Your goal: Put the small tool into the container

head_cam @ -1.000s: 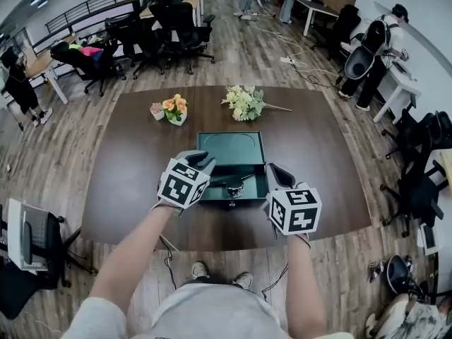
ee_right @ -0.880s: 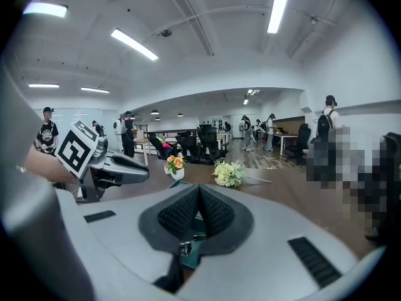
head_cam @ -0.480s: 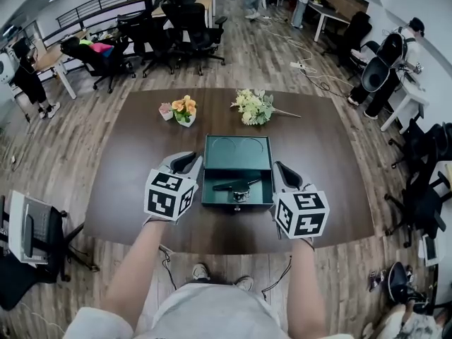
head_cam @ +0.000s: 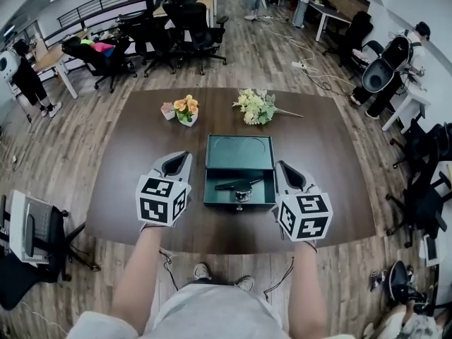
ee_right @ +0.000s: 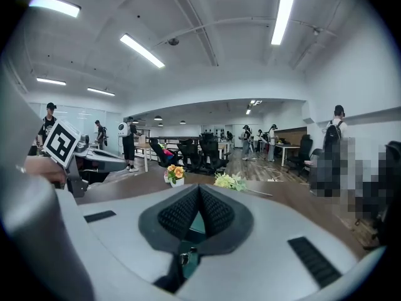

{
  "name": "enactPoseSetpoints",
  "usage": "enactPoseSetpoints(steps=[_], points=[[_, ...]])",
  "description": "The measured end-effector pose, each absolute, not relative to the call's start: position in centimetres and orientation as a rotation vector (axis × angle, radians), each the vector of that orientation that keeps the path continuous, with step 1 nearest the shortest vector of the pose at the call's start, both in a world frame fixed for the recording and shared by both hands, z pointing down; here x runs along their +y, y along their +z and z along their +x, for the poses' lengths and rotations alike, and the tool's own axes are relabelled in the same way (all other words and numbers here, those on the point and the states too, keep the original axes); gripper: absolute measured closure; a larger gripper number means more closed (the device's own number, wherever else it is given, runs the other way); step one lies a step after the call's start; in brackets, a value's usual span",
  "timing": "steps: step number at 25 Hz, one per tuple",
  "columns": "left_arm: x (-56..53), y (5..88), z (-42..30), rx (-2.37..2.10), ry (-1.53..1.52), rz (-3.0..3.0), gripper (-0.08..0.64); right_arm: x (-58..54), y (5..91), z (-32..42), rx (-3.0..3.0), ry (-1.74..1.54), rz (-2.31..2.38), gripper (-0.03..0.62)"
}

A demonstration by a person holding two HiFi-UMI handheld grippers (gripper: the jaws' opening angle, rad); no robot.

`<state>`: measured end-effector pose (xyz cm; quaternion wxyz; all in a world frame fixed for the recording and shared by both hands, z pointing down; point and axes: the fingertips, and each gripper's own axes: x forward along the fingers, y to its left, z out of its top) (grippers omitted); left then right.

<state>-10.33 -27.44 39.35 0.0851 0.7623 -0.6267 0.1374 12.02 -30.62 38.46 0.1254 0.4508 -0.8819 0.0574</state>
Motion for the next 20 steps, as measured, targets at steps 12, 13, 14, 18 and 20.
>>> enactPoseSetpoints(steps=[12,13,14,18,20], points=[[-27.19,38.98,-10.55,-1.897,0.435,2.276,0.563,-30.41,38.21,12.11,-2.558,0.145,1.314,0.588],[-27.2,38.99,-10.53,-1.897,0.435,2.276,0.563,-30.39,38.2,12.12,-2.558,0.146,1.314,0.588],[-27.21,39.03,-10.49,-1.894,0.436,2.276,0.563,-30.39,38.19,12.13,-2.558,0.147,1.315,0.588],[-27.35,39.34,-10.27,-1.881,0.443,2.28,0.563,-30.47,38.24,12.27,-2.558,0.154,1.322,0.588],[-27.4,39.47,-10.2,-1.877,0.443,2.282,0.563,-30.5,38.31,12.31,-2.558,0.156,1.324,0.588]])
